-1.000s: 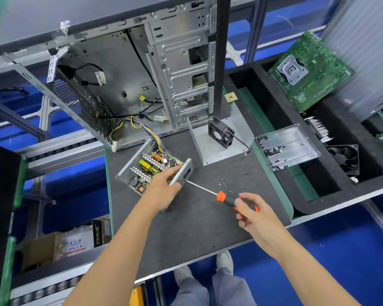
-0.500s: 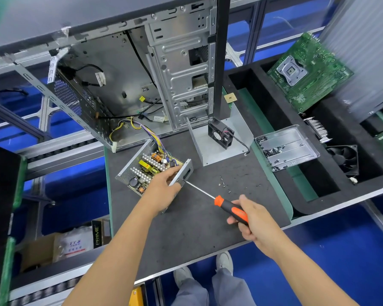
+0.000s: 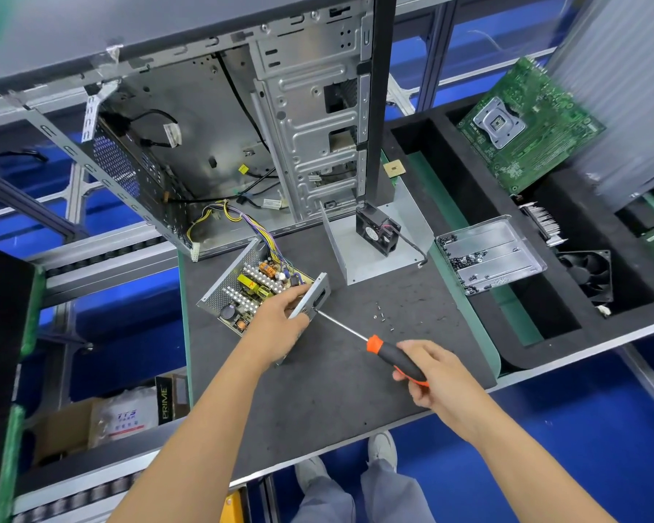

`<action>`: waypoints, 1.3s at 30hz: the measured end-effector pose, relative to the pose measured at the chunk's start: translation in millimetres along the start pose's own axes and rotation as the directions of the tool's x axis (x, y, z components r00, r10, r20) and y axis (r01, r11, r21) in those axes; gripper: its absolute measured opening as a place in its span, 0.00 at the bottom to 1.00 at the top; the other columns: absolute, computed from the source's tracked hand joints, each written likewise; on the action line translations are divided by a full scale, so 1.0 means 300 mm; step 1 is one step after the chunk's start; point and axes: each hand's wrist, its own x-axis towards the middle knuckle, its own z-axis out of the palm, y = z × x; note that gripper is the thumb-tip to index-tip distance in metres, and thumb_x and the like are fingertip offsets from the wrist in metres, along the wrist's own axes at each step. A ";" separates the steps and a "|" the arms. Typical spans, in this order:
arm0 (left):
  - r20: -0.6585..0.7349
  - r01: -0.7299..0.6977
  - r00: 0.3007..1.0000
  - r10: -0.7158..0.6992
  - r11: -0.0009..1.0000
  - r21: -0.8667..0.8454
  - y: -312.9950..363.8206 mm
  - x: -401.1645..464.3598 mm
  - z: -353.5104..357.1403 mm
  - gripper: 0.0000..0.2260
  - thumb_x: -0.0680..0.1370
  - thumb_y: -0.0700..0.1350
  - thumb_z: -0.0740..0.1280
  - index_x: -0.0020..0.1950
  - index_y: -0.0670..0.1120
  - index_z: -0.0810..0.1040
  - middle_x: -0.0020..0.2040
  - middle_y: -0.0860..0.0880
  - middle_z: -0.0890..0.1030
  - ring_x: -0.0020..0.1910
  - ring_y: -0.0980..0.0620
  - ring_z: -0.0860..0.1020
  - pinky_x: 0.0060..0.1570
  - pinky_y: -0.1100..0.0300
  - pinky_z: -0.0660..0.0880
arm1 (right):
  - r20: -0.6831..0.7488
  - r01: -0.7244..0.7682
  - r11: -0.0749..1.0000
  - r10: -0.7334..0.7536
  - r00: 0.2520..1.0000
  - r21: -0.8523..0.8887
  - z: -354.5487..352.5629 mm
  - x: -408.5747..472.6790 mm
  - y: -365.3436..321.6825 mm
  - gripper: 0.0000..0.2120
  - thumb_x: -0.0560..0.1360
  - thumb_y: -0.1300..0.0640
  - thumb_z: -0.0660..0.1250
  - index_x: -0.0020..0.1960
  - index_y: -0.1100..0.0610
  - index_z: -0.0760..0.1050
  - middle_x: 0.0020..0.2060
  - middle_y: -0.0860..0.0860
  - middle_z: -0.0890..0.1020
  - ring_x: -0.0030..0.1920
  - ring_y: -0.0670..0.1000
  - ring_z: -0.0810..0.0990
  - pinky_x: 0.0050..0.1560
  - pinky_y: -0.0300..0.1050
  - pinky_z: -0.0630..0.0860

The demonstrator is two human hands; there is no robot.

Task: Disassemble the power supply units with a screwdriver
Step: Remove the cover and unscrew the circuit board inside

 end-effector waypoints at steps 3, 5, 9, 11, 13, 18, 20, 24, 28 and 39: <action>0.006 -0.005 1.000 0.005 1.000 -0.006 -0.004 0.003 0.002 0.25 0.76 0.35 0.66 0.69 0.57 0.76 0.58 0.58 0.82 0.55 0.55 0.81 0.46 0.69 0.75 | -0.018 0.074 0.980 -0.072 0.997 0.186 -0.003 -0.001 0.000 0.15 0.73 0.55 0.75 0.59 0.52 0.79 0.44 0.54 0.76 0.34 0.49 0.70 0.31 0.41 0.67; 0.009 -0.002 1.000 0.002 1.000 -0.007 -0.008 0.004 0.002 0.25 0.76 0.35 0.66 0.69 0.56 0.76 0.59 0.57 0.82 0.56 0.54 0.80 0.48 0.66 0.76 | 0.038 -0.004 0.972 -0.006 0.999 0.234 0.006 -0.008 -0.014 0.19 0.73 0.44 0.71 0.59 0.54 0.79 0.44 0.56 0.78 0.31 0.48 0.69 0.28 0.40 0.66; 0.004 -0.005 1.000 0.005 1.000 0.007 -0.008 0.004 0.000 0.25 0.76 0.36 0.67 0.69 0.58 0.76 0.59 0.58 0.81 0.55 0.56 0.80 0.45 0.69 0.75 | 0.026 -0.130 0.991 0.129 0.991 0.039 -0.002 -0.008 -0.016 0.27 0.80 0.34 0.54 0.58 0.55 0.77 0.37 0.60 0.82 0.22 0.48 0.62 0.22 0.39 0.57; 0.008 -0.005 1.000 0.005 1.000 0.007 -0.007 0.003 -0.001 0.25 0.76 0.36 0.67 0.70 0.58 0.75 0.59 0.57 0.81 0.56 0.56 0.80 0.44 0.70 0.75 | 0.030 -0.062 0.996 0.060 0.998 0.058 -0.006 -0.007 -0.006 0.16 0.81 0.45 0.62 0.61 0.56 0.76 0.37 0.58 0.81 0.25 0.49 0.66 0.24 0.40 0.63; 0.006 -0.004 1.000 0.004 1.000 0.008 -0.005 0.003 -0.001 0.25 0.76 0.36 0.67 0.70 0.57 0.75 0.59 0.57 0.81 0.56 0.56 0.80 0.42 0.73 0.74 | 0.027 0.021 0.991 -0.025 0.999 0.134 -0.002 -0.007 0.004 0.15 0.76 0.55 0.71 0.61 0.56 0.76 0.43 0.56 0.79 0.31 0.50 0.74 0.31 0.42 0.72; 0.006 0.002 1.000 -0.002 1.000 0.008 -0.001 0.001 -0.001 0.25 0.76 0.36 0.67 0.69 0.58 0.75 0.57 0.61 0.81 0.55 0.57 0.80 0.41 0.73 0.74 | 0.056 -0.127 0.982 0.120 0.991 0.138 0.026 -0.014 -0.002 0.24 0.79 0.36 0.58 0.57 0.55 0.77 0.42 0.60 0.83 0.27 0.50 0.73 0.26 0.41 0.70; 0.006 0.001 1.000 -0.001 1.000 0.010 -0.001 0.001 0.000 0.25 0.76 0.36 0.66 0.69 0.58 0.75 0.57 0.61 0.81 0.55 0.57 0.80 0.42 0.71 0.75 | 0.034 -0.117 0.992 0.115 0.993 0.046 0.022 -0.011 0.004 0.21 0.82 0.41 0.56 0.58 0.55 0.77 0.39 0.60 0.84 0.25 0.49 0.70 0.24 0.40 0.67; 0.007 0.002 1.000 -0.002 1.000 0.011 -0.002 0.000 -0.001 0.25 0.76 0.37 0.67 0.70 0.59 0.75 0.58 0.59 0.81 0.55 0.57 0.80 0.44 0.69 0.74 | 0.019 0.038 0.994 -0.040 0.999 0.099 0.010 -0.012 0.024 0.11 0.76 0.56 0.72 0.58 0.55 0.78 0.47 0.57 0.79 0.33 0.50 0.74 0.37 0.43 0.75; 0.007 0.001 1.000 -0.001 1.000 0.009 -0.001 -0.001 -0.002 0.25 0.76 0.37 0.67 0.69 0.60 0.75 0.58 0.60 0.81 0.55 0.57 0.80 0.43 0.70 0.74 | 0.000 -0.066 0.998 0.066 0.998 0.001 0.035 -0.015 0.003 0.19 0.80 0.37 0.58 0.57 0.50 0.76 0.42 0.60 0.84 0.24 0.49 0.68 0.23 0.40 0.64; 0.002 0.011 1.000 -0.011 1.000 -0.029 -0.001 -0.002 0.001 0.24 0.76 0.36 0.66 0.65 0.61 0.77 0.54 0.61 0.81 0.53 0.58 0.80 0.41 0.73 0.75 | -0.030 -0.017 0.986 0.022 0.999 0.167 0.021 -0.013 0.005 0.17 0.77 0.45 0.68 0.61 0.54 0.74 0.46 0.58 0.83 0.29 0.50 0.74 0.29 0.41 0.72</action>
